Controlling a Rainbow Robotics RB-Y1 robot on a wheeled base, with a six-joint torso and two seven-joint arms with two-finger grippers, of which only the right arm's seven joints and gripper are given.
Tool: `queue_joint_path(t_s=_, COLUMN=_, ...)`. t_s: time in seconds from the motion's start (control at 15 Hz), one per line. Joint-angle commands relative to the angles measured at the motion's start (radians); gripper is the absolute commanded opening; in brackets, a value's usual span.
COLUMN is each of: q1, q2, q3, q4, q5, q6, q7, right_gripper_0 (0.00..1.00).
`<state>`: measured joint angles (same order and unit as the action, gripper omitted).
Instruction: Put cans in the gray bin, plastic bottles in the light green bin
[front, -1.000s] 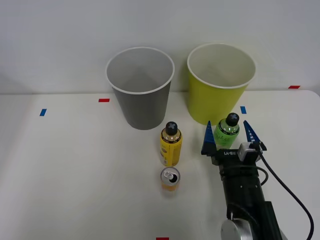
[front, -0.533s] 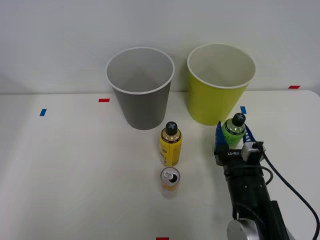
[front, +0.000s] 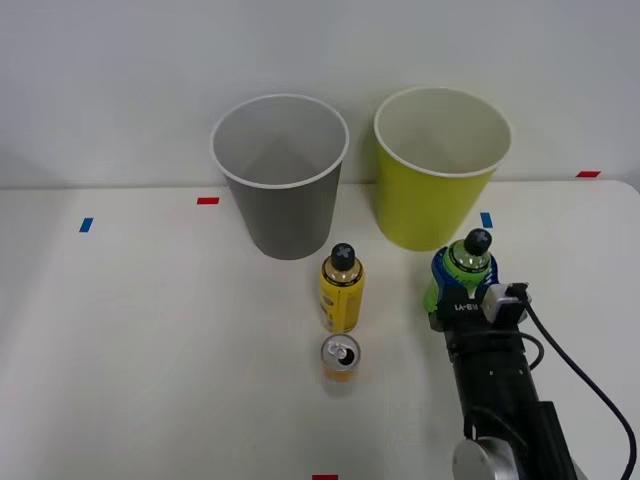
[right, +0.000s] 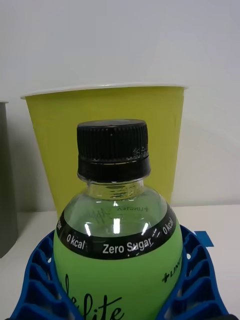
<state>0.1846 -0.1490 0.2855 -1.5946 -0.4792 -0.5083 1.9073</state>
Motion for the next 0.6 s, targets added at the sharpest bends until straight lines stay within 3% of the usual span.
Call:
queue_joint_path(t_s=0.07, q1=0.026, q2=0.014, q3=0.015, q4=-0.001, q5=0.001, q6=-0.047, q7=-0.007, right_gripper_0=0.00)
queue_joint_path(t_s=0.27, q1=0.102, q2=0.014, q3=0.037, q4=-0.074, q5=-0.009, q6=-0.064, q7=-0.019, right_gripper_0=0.00)
queue_joint_path(t_s=0.6, q1=0.305, q2=0.008, q3=0.104, q4=-0.338, q5=-0.108, q6=-0.064, q7=-0.031, right_gripper_0=0.00)
